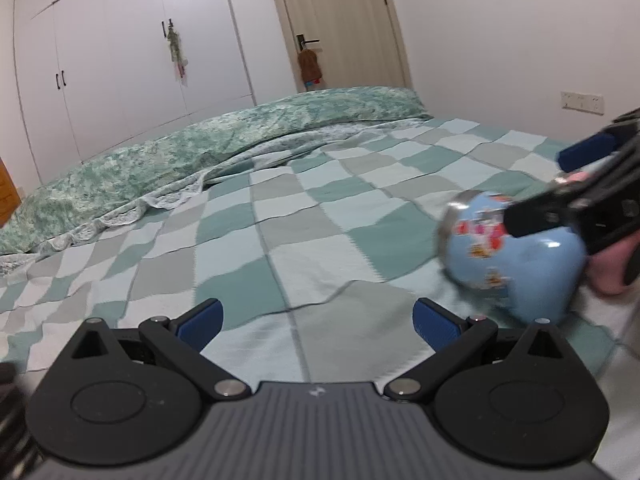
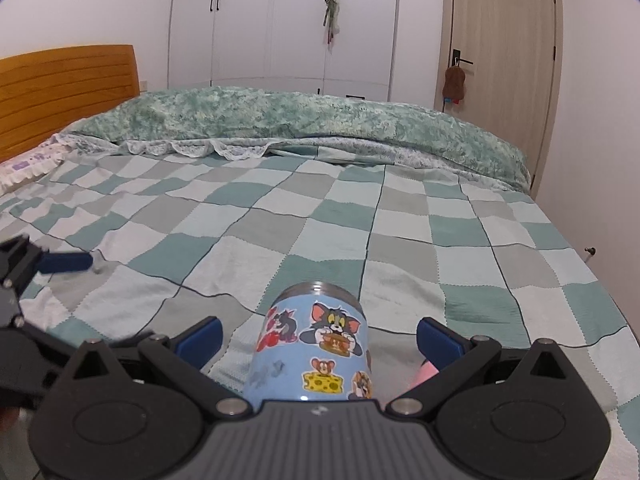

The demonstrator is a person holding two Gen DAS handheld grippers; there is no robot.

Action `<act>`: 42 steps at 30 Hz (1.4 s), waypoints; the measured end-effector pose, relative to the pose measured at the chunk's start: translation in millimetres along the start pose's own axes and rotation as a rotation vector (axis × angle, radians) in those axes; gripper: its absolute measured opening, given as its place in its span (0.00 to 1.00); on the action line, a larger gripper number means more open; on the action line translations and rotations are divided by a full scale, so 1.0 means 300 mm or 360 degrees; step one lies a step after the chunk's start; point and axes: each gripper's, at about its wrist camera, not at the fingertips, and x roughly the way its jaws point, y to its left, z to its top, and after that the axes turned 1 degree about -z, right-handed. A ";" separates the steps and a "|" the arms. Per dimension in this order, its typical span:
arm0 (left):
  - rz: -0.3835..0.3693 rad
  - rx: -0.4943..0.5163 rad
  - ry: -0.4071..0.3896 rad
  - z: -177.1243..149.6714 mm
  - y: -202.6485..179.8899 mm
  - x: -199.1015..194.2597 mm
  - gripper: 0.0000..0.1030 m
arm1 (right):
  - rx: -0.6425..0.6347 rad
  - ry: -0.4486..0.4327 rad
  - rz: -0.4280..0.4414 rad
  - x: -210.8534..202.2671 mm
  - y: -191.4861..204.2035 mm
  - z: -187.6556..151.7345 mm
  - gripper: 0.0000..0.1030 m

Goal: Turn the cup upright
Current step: 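Move the right tool toward the lying light-blue sticker cup, then close the right gripper around the light-blue cup's body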

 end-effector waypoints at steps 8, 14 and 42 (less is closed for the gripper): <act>-0.0087 -0.0002 0.0008 -0.003 0.054 0.034 1.00 | -0.0026 0.0064 -0.0025 0.053 0.043 0.008 1.00; -0.0173 0.0055 -0.0001 -0.004 0.049 0.038 1.00 | -0.0050 0.0163 -0.0073 0.087 0.067 0.027 1.00; -0.0376 0.0061 0.0035 -0.019 0.058 0.062 1.00 | 0.0052 0.0493 -0.0081 0.255 0.039 0.023 0.81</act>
